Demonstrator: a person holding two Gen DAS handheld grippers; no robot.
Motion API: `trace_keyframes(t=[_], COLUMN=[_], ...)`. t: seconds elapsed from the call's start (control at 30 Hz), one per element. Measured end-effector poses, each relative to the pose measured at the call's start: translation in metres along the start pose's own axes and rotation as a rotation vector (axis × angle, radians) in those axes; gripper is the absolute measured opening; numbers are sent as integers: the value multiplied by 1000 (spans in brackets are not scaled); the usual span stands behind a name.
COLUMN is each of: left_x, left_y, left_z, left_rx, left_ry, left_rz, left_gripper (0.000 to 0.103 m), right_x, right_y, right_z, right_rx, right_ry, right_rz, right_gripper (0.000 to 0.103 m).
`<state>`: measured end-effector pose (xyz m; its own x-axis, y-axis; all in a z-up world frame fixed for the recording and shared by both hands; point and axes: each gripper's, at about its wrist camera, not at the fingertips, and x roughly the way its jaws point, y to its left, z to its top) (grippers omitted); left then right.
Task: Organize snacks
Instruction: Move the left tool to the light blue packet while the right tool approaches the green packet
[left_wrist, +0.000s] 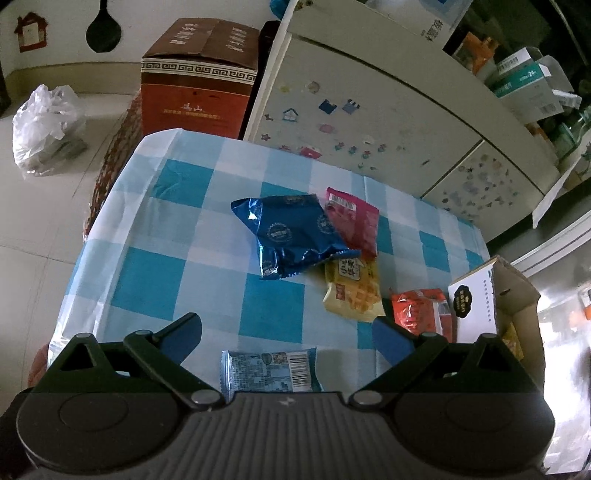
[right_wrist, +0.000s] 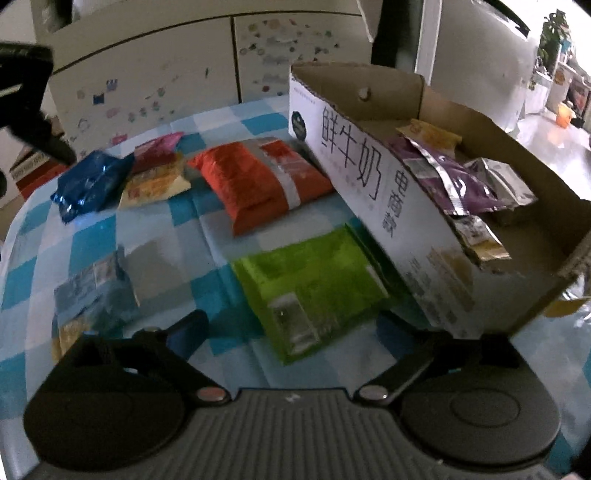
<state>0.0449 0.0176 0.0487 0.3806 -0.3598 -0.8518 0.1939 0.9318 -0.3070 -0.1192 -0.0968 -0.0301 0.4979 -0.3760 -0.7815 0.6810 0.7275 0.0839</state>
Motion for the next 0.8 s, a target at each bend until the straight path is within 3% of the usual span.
trace_keyframes(t=[0.33,0.5,0.8], left_x=[12,16,32], left_y=[13,22,7], left_z=[-3,-3,-15], left_rx=[24,5,72], left_ry=[47,69,132], left_rz=[32,20,8], left_gripper=[101,101,101], right_x=[8,10,23], right_y=[21,15,18], right_z=[3,10,13], right_rx=[-205,-173,-220], right_ry=[-59,-113,-115], right_rz=[195,109,113], right_gripper=[99,99,100])
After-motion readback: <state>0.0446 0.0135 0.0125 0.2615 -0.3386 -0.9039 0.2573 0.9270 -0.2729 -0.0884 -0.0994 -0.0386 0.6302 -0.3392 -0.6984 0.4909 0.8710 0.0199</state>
